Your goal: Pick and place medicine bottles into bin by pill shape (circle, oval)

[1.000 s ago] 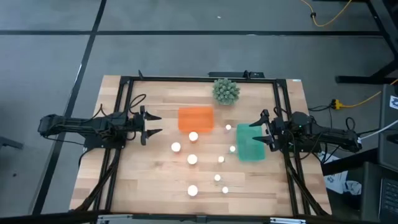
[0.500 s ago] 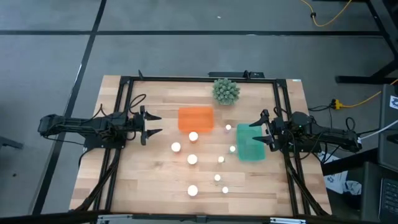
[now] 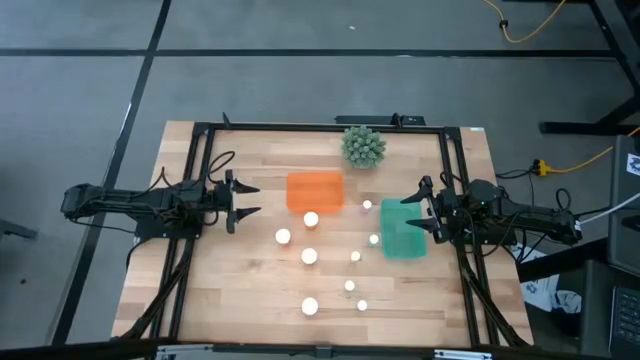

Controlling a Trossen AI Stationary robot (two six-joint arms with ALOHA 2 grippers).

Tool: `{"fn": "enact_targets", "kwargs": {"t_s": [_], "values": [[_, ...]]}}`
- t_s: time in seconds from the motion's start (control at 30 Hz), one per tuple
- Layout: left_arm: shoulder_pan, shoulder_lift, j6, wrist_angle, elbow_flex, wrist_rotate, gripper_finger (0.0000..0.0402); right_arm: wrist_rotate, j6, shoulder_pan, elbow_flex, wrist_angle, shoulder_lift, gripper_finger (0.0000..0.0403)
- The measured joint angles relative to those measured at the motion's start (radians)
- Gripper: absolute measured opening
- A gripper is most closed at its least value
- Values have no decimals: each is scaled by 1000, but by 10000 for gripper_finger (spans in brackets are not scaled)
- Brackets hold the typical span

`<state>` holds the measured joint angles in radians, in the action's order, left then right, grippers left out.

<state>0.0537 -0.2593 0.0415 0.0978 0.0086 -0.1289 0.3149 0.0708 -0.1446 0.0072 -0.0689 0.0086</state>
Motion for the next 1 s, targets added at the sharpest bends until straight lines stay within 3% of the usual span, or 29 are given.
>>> {"fn": "enact_targets", "kwargs": {"t_s": [0.6, 1.0], "values": [[0, 0, 0, 0, 0, 0, 263, 0, -1, 0, 0, -4, 0, 281], [0, 0, 0, 0, 0, 0, 263, 0, 81, 0, 0, -219, 0, 281]]}}
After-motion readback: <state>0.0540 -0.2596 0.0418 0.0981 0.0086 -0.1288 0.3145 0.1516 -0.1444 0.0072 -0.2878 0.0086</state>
